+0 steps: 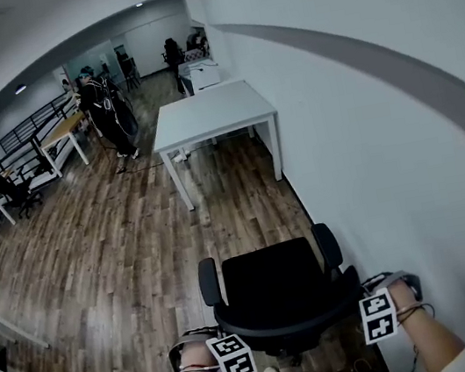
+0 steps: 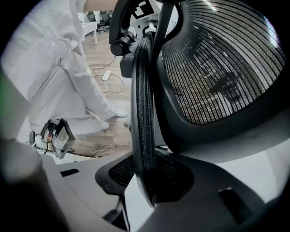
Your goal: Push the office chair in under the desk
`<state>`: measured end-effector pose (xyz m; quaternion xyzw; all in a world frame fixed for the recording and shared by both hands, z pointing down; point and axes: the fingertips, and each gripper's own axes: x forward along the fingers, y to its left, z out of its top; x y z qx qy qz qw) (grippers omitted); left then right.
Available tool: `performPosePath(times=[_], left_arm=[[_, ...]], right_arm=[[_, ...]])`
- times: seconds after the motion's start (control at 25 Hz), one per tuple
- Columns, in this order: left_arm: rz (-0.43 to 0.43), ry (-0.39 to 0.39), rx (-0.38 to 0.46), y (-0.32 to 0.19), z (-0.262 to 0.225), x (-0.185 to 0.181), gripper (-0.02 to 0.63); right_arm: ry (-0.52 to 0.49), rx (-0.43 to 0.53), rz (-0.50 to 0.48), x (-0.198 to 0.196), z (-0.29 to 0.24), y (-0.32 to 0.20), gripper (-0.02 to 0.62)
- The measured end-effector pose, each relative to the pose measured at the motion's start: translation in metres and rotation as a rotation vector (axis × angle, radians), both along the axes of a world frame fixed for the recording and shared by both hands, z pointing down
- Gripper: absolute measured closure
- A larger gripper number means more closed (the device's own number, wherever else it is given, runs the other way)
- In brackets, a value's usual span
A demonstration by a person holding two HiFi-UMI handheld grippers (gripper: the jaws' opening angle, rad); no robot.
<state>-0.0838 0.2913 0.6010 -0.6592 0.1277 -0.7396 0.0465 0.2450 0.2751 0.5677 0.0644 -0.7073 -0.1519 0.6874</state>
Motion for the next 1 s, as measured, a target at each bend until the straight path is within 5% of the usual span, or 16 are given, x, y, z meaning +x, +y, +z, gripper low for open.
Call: performPosePath(times=[1.0], left_arm=[[0.043, 0.014, 0.012, -0.129, 0.009, -0.039, 0.489]], right_arm=[[0.007, -0.023, 0.033, -0.04, 0.006, -0.126, 0.462]])
